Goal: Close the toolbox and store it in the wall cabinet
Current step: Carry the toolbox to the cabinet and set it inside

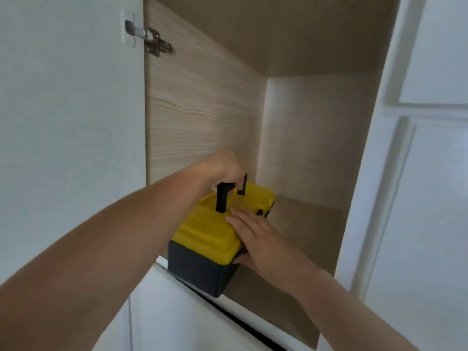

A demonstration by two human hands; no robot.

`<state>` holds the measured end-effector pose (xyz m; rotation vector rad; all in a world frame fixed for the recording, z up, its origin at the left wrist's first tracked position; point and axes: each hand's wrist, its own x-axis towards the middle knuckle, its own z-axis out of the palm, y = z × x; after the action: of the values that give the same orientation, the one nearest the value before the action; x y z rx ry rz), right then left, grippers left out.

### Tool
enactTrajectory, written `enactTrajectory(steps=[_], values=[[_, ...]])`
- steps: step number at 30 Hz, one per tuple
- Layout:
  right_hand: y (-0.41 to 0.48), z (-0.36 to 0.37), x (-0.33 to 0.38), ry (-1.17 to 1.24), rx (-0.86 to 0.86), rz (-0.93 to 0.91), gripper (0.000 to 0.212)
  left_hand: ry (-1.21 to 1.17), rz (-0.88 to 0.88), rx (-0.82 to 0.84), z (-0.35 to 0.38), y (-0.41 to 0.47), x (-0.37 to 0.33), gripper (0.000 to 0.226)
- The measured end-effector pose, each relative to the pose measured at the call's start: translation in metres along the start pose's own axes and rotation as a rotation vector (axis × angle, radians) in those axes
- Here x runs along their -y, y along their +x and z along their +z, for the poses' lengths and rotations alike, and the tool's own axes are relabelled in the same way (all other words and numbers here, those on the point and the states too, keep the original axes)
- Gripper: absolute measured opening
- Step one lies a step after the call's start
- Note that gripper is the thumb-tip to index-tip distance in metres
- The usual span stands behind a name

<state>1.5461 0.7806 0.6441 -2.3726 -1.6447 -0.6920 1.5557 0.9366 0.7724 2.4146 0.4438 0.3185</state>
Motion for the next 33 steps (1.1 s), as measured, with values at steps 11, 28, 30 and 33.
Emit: enactTrajectory(steps=[11, 28, 30, 33], values=[[0.000, 0.024, -0.032, -0.216, 0.262, 0.321, 0.068, -0.091, 0.047, 0.188, 0.070, 0.080, 0.000, 0.017], [-0.011, 0.061, 0.029, 0.413, -0.116, 0.726, 0.081, -0.331, 0.438, 0.387, 0.057, 0.015, 0.141, 0.078], [-0.009, 0.065, 0.027, 0.396, -0.169, 0.713, 0.076, -0.291, 0.503, 0.453, 0.059, 0.014, 0.151, 0.091], [-0.007, 0.068, 0.023, 0.411, -0.180, 0.740, 0.072, -0.053, 0.596, 0.412, 0.068, 0.025, 0.152, 0.108]])
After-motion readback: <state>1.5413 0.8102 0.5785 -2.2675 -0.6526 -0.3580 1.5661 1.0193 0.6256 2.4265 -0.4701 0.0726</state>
